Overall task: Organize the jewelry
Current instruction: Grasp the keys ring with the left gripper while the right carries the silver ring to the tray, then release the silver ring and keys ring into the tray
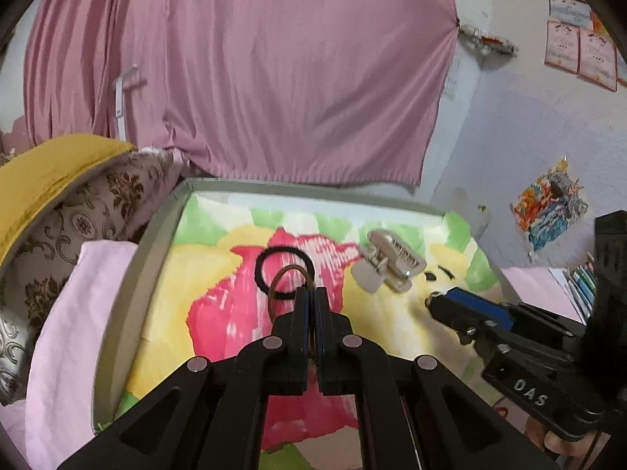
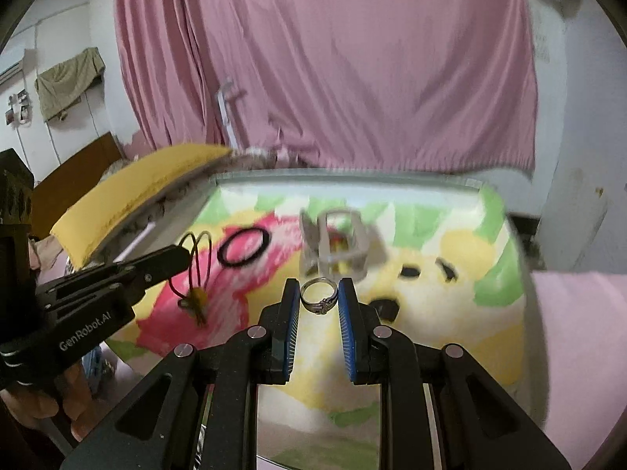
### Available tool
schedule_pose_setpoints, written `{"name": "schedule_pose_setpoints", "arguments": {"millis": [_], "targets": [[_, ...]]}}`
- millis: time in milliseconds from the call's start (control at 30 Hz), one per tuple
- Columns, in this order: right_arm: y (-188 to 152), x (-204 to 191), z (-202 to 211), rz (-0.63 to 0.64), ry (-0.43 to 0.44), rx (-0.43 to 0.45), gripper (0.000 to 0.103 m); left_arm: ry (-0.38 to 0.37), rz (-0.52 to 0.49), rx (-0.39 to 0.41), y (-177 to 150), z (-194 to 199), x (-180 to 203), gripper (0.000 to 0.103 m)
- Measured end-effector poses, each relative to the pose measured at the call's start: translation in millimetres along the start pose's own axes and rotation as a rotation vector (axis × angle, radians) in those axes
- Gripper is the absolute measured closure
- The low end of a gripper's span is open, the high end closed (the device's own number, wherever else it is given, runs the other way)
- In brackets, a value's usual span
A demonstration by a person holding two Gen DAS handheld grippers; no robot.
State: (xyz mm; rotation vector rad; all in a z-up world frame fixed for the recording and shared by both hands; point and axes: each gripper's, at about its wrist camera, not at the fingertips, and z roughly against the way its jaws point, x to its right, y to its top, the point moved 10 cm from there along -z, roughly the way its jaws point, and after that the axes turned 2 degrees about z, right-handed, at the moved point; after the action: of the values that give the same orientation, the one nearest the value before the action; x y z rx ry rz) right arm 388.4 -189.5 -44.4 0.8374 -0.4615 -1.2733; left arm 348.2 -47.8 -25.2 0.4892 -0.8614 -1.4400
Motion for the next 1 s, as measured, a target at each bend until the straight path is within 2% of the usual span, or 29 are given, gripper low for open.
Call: {"name": "schedule_pose_setpoints", "arguments": {"millis": [133, 233, 333, 500, 667, 800, 933, 1000], "targets": [[-14.8, -1.1, -16.9, -0.002, 0.013, -0.085, 0.085, -0.007, -0.005, -0.093, -10.3, -11.8, -0.1, 0.100], [-22.0, -1.5, -22.6, -0.008, 0.024, -0.121, 0.085, -0.008, -0.007, -0.128, -13.3, -15.7, -1.2, 0.100], [-25.4, -2.4, -24.5, -0.012, 0.027, -0.135, 0.085, -0.016, -0.001, -0.173, -17.5, -20.5, -2.0, 0.100], [-25.7, -4.0, -26.3, -0.017, 0.028, -0.135, 0.085, -0.024, 0.007, -0.186, -18.2, -19.1, -1.9, 0.100], [-21.6, -1.7, -16.6, -0.025, 0.022, -0.107, 0.081, -0.017, 0.003, -0.148, -15.4, -12.3, -3.4, 0.099], [-16.8, -0.5, 2.2, -0.017, 0.003, -0.052, 0.067, -0.019, 0.000, -0.096, -14.4, 0.1, -2.5, 0.098], [-12.2, 1.0, 26.1, -0.004, -0.016, 0.017, 0.061, -0.024, -0.003, -0.034, -13.6, 18.1, 0.7, 0.097], [-10.3, 1.8, 38.9, -0.001, -0.027, 0.055, 0.054, -0.029, -0.008, 0.000, -13.7, 28.3, 3.6, 0.089]]}}
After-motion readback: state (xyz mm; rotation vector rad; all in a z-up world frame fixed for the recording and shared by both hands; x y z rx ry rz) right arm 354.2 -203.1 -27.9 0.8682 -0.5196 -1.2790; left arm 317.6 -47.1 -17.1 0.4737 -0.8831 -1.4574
